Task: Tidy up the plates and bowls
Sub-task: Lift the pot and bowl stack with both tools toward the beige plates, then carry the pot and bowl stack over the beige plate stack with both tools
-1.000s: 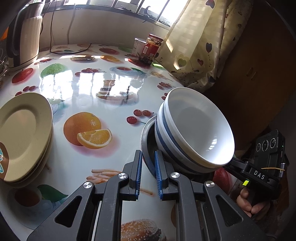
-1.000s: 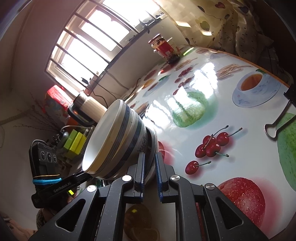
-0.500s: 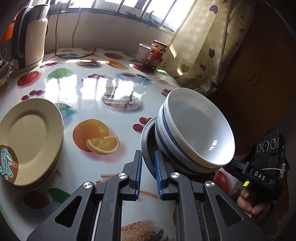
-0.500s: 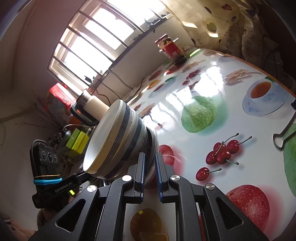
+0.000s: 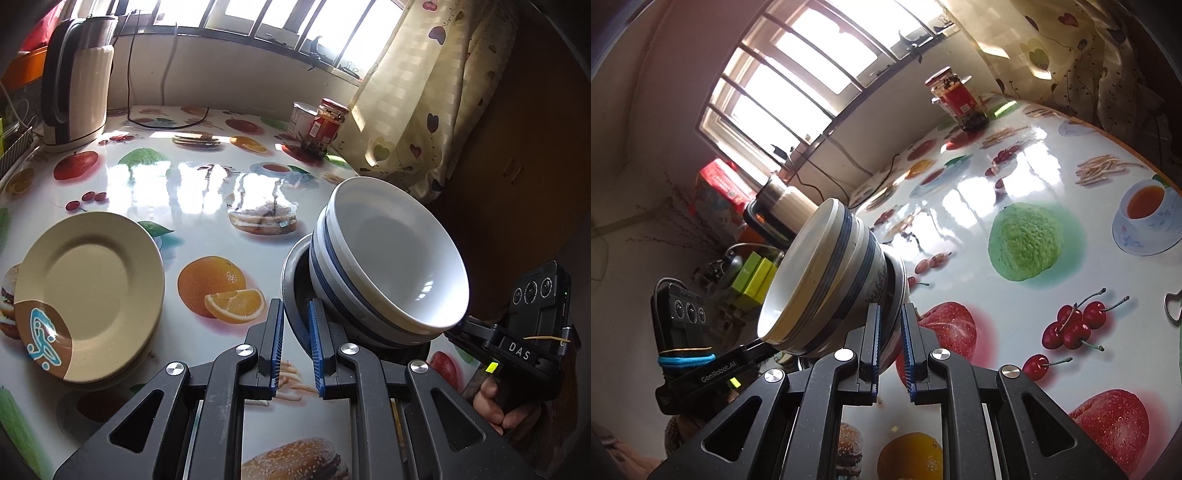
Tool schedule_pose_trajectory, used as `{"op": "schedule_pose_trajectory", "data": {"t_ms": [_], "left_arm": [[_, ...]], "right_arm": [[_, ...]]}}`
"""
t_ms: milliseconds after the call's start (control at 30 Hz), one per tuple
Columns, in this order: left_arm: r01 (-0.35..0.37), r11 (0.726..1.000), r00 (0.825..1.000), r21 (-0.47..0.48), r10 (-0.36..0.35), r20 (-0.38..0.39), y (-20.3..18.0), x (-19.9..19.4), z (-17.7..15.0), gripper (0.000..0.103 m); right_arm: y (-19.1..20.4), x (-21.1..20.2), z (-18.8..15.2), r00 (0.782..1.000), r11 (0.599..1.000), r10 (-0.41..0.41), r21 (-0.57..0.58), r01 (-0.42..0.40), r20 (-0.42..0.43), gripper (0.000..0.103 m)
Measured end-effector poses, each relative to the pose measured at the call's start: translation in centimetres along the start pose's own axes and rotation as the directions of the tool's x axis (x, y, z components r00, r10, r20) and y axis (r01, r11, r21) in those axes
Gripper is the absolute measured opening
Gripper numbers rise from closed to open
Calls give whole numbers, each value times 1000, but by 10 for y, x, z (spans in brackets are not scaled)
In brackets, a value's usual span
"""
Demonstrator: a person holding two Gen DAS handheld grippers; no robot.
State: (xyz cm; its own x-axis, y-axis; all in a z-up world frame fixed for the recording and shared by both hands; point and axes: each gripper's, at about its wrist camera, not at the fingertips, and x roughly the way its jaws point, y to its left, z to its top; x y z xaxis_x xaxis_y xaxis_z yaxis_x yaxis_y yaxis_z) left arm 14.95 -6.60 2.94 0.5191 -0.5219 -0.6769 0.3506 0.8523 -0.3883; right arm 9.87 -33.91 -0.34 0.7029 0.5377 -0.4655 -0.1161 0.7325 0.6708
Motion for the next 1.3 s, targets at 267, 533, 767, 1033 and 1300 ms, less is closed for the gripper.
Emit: {"op": "schedule_pose_trajectory", "data": {"t_ms": [267, 533, 767, 1033, 1300], "left_arm": [[-16, 1000, 1000, -18, 17, 20, 7, -10, 4, 14], [-32, 999, 999, -31, 33, 41, 15, -22, 7, 14], [-48, 998, 997, -50, 51, 59, 27, -32, 9, 14], [-70, 995, 994, -73, 75, 74, 43, -44, 8, 14], [-94, 990, 991, -103, 103, 90, 62, -56, 7, 14]], "right_arm": [[13, 10, 4, 1000, 1000, 19, -21, -20, -13, 12], [26, 19, 9, 999, 998, 37, -43, -38, -25, 12], [38, 31, 12, 998, 997, 56, -59, -58, -42, 12], [52, 46, 11, 995, 994, 76, -77, -81, -65, 12], [69, 67, 9, 991, 989, 92, -103, -102, -98, 12]]}}
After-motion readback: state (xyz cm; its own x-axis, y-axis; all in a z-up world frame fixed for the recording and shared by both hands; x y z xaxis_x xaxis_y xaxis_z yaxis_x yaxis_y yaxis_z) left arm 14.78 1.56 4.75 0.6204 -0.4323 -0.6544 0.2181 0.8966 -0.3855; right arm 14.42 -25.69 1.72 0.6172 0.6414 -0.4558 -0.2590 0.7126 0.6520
